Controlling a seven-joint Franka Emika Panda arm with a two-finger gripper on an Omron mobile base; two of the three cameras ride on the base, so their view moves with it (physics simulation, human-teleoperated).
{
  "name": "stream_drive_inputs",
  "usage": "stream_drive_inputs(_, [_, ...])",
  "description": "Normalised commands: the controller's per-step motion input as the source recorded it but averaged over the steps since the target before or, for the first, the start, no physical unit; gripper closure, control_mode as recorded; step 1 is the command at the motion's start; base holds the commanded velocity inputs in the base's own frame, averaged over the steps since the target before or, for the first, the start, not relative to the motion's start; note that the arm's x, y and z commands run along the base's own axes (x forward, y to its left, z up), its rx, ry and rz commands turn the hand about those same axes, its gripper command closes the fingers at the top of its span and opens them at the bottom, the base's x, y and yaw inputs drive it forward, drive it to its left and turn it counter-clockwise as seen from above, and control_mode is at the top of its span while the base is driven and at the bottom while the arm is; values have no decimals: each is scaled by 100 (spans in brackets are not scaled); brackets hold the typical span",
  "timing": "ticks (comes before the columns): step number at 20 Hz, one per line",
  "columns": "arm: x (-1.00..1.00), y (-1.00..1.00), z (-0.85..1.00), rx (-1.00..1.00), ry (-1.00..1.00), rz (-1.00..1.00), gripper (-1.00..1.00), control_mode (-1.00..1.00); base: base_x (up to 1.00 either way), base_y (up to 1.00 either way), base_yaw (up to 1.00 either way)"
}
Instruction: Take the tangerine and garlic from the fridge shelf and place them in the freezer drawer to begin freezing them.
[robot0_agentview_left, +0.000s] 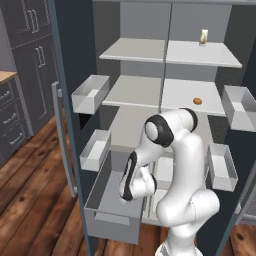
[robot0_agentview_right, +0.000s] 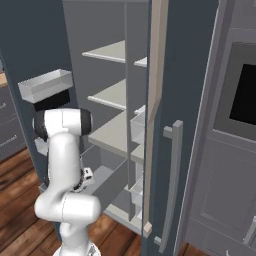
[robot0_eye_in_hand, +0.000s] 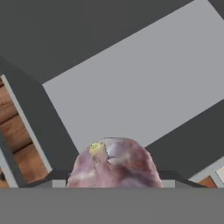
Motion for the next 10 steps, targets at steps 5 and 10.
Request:
stream_drive_inputs(5, [36,5,-16,0,0,0,100,-100,0,0,0])
stream_drive_inputs(10, [37,10,-8,0,0,0,100,-100,0,0,0])
